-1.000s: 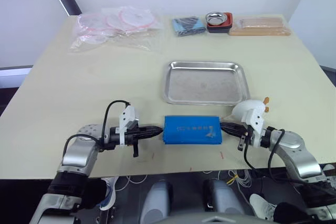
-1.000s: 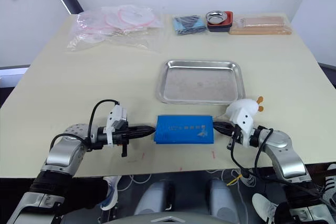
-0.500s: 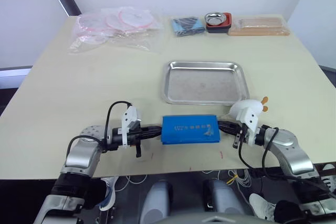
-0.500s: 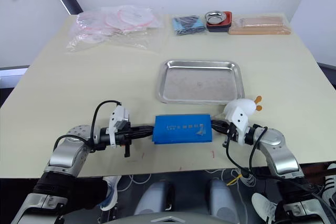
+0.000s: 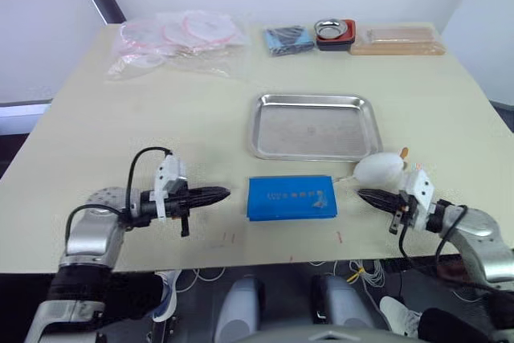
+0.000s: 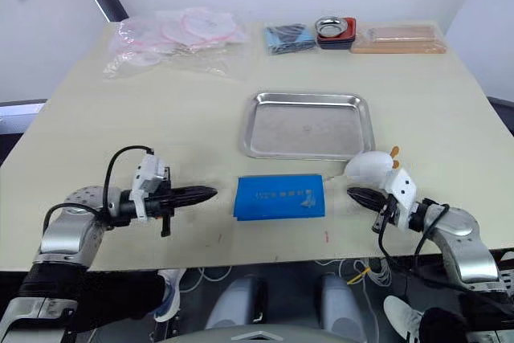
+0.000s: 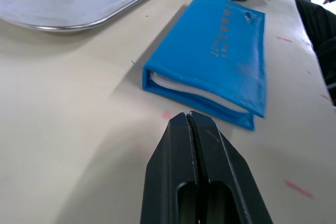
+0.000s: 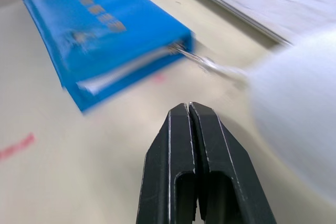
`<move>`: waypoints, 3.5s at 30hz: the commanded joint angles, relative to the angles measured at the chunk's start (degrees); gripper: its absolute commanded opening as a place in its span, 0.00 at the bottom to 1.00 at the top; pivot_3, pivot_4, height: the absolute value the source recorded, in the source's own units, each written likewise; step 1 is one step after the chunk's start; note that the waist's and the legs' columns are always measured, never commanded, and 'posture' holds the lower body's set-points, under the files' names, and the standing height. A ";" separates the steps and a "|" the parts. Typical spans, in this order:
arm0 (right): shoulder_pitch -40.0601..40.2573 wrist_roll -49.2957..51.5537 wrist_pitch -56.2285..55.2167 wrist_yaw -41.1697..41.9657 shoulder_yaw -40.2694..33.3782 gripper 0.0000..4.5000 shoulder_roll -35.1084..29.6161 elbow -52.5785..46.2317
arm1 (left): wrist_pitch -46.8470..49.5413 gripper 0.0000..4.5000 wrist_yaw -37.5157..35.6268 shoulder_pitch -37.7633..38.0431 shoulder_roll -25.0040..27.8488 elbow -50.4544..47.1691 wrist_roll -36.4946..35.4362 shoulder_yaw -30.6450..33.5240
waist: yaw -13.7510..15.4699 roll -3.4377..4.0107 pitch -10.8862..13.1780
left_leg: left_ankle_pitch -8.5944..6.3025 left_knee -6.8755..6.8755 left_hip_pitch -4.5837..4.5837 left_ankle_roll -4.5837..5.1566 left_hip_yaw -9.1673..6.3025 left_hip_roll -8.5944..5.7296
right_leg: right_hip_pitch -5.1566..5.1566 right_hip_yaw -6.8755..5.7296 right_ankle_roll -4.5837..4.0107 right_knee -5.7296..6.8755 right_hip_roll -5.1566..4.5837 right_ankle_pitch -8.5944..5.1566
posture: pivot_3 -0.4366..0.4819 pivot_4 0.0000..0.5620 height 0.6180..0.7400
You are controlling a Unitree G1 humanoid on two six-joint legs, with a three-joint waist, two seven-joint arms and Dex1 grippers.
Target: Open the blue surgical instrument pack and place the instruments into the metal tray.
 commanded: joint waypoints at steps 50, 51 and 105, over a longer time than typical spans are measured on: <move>-14.89 -4.37 -31.27 12.04 15.34 0.02 2.58 10.35 | -4.46 1.00 -13.78 -3.67 8.04 -13.31 -8.22 0.40 | -0.02 0.03 0.06 | 0.01 0.15 0.00 0.00 0.02 0.03 | -0.03 0.07 -0.02 0.16 0.07 0.01 | 0.48 0.27 1.00; -14.24 -3.10 -27.47 12.24 15.33 0.02 1.53 7.31 | -4.89 1.00 -13.83 -3.44 7.91 -13.05 -7.97 0.34 | 0.00 0.03 0.06 | 0.01 0.15 -0.01 0.00 0.02 0.04 | -0.03 0.07 -0.02 0.16 0.06 0.01 | 0.48 0.27 1.00; -25.31 9.15 19.67 16.00 10.55 0.00 -1.15 3.34 | -5.30 0.63 -10.60 -13.52 -12.89 6.46 -4.29 -6.01 | -0.18 0.00 0.05 | 0.00 0.81 -0.31 0.01 -0.34 0.02 | -0.06 -0.16 -0.01 0.60 0.12 0.00 | 0.48 0.27 1.00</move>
